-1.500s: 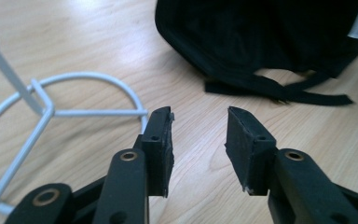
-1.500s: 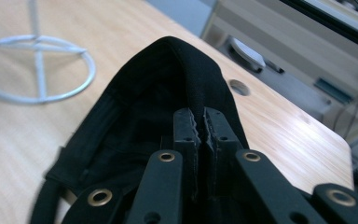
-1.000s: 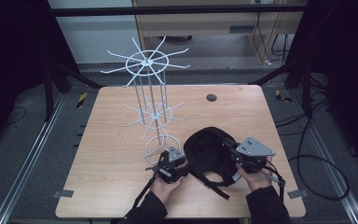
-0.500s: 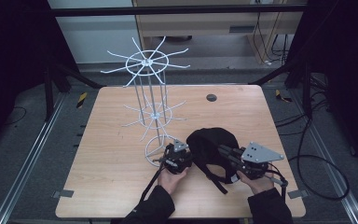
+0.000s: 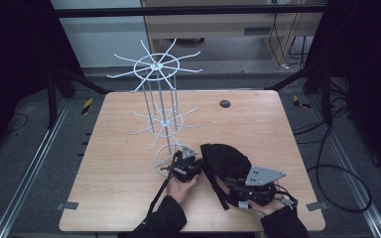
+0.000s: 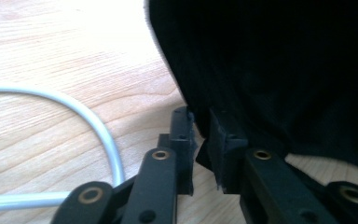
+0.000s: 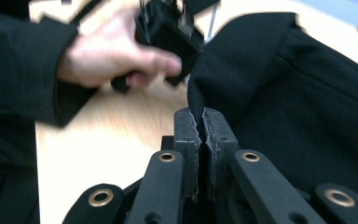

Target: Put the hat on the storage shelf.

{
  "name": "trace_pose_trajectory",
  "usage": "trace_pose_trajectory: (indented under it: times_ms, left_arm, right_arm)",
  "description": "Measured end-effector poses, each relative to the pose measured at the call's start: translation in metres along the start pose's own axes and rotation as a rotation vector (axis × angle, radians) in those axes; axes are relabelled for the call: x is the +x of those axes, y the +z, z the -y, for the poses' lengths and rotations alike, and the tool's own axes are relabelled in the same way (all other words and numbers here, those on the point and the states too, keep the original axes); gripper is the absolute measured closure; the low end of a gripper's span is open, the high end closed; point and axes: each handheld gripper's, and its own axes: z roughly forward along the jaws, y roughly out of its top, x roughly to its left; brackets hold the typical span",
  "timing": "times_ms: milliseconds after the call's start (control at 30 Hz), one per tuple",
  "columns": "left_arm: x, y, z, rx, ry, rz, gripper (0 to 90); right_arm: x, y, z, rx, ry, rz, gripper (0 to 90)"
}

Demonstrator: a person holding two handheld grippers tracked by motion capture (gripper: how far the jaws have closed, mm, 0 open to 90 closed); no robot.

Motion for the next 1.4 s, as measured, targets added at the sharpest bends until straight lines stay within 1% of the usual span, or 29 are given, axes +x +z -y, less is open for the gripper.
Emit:
trace_pose_trajectory:
  times_ms: [67, 100, 200, 267, 333, 433, 500, 567, 633, 700, 733, 767, 833, 867, 900, 933, 967, 1000, 1033, 1067, 1100, 1133, 1167, 1200, 1233, 1267, 1300, 1333, 1400]
  left_arm:
    - [0.000, -0.002, -0.001, -0.004, 0.009, 0.006, 85.4]
    - [0.000, -0.003, 0.000, 0.000, 0.015, 0.007, 85.3]
    - [0.000, -0.004, 0.001, 0.013, 0.029, 0.011, 85.4]
    - [-0.004, -0.010, 0.003, 0.029, 0.041, 0.013, 84.1]
    - [-0.007, -0.021, 0.005, 0.023, 0.056, 0.013, 80.5]
    - [-0.011, -0.040, 0.005, 0.002, 0.062, 0.008, 77.7]
    - [-0.011, -0.052, 0.005, -0.019, 0.054, 0.011, 73.2]
    - [-0.013, -0.063, 0.003, -0.034, 0.075, -0.002, 66.3]
    - [-0.014, -0.068, 0.002, -0.043, 0.075, -0.004, 63.7]
    - [-0.016, -0.074, -0.002, -0.060, 0.079, 0.010, 58.1]
    - [-0.021, -0.076, -0.007, -0.072, 0.074, 0.024, 52.9]
    - [-0.021, -0.076, -0.007, -0.072, 0.074, 0.024, 50.5]
    - [-0.028, -0.074, -0.012, -0.071, 0.075, 0.024, 48.2]
    - [-0.034, -0.070, -0.015, -0.063, 0.087, 0.031, 43.0]
    - [-0.034, -0.070, -0.015, -0.063, 0.087, 0.031, 39.8]
    - [-0.041, -0.063, -0.017, -0.055, 0.105, 0.022, 36.9]
    - [-0.041, -0.063, -0.017, -0.055, 0.105, 0.022, 34.0]
    - [-0.046, -0.056, -0.018, -0.051, 0.140, 0.009, 31.5]
    - [-0.046, -0.056, -0.018, -0.051, 0.140, 0.009, 29.6]
    - [-0.048, -0.048, -0.018, -0.035, 0.158, 0.006, 28.3]
    - [-0.048, -0.048, -0.018, -0.035, 0.158, 0.006, 27.4]
    - [-0.050, -0.041, -0.019, -0.015, 0.168, 0.008, 25.8]
    - [-0.050, -0.041, -0.019, -0.015, 0.168, 0.008, 24.6]
    - [-0.052, -0.035, -0.019, 0.002, 0.178, 0.005, 23.1]
    - [-0.052, -0.035, -0.019, 0.002, 0.178, 0.005, 22.5]
    - [-0.054, -0.032, -0.019, 0.008, 0.200, -0.004, 22.8]
    - [-0.054, -0.032, -0.019, 0.008, 0.200, -0.004, 23.3]
    - [-0.054, -0.030, -0.019, 0.024, 0.215, -0.005, 25.4]
    - [-0.055, -0.026, -0.018, 0.037, 0.216, -0.008, 29.3]
  right_arm:
    - [-0.001, 0.009, 0.008, 0.062, 0.029, -0.019, 85.5]
    - [-0.001, 0.011, 0.009, 0.079, 0.030, -0.023, 85.5]
    - [0.001, 0.015, 0.011, 0.094, 0.026, -0.032, 85.4]
    - [0.002, 0.018, 0.012, 0.113, 0.016, -0.031, 85.4]
    - [0.002, 0.020, 0.013, 0.120, 0.014, -0.034, 85.4]
    - [0.003, 0.021, 0.013, 0.129, 0.009, -0.028, 85.3]
    - [0.003, 0.022, 0.013, 0.134, 0.010, -0.026, 85.1]
    - [0.004, 0.023, 0.014, 0.138, 0.007, -0.025, 85.0]
    - [0.005, 0.024, 0.014, 0.142, 0.004, -0.023, 84.9]
    - [0.006, 0.025, 0.014, 0.146, 0.002, -0.019, 84.6]
    - [0.007, 0.026, 0.014, 0.145, 0.002, -0.017, 84.3]
    - [0.007, 0.026, 0.014, 0.145, 0.002, -0.017, 84.3]
    - [0.007, 0.027, 0.014, 0.147, 0.001, -0.012, 84.1]
    - [0.008, 0.028, 0.015, 0.152, -0.002, -0.011, 83.8]
    - [0.008, 0.028, 0.015, 0.152, -0.002, -0.011, 83.8]
    - [0.009, 0.028, 0.015, 0.154, -0.006, -0.012, 83.7]
    - [0.009, 0.028, 0.015, 0.154, -0.006, -0.012, 83.7]
    - [0.009, 0.029, 0.015, 0.155, -0.005, -0.014, 83.6]
    - [0.009, 0.029, 0.015, 0.155, -0.005, -0.014, 83.6]
    - [0.010, 0.030, 0.016, 0.155, -0.006, -0.016, 83.5]
    - [0.010, 0.030, 0.016, 0.155, -0.006, -0.016, 83.5]
    - [0.010, 0.030, 0.016, 0.156, -0.008, -0.018, 83.4]
    - [0.010, 0.030, 0.016, 0.156, -0.008, -0.018, 83.4]
    - [0.010, 0.031, 0.016, 0.162, -0.009, -0.021, 83.3]
    - [0.010, 0.031, 0.016, 0.162, -0.009, -0.021, 83.3]
    - [0.011, 0.032, 0.017, 0.169, -0.013, -0.023, 83.2]
    - [0.011, 0.032, 0.017, 0.169, -0.013, -0.023, 83.2]
    - [0.011, 0.033, 0.018, 0.169, -0.010, -0.029, 82.7]
    - [0.010, 0.033, 0.019, 0.166, -0.002, -0.034, 82.4]
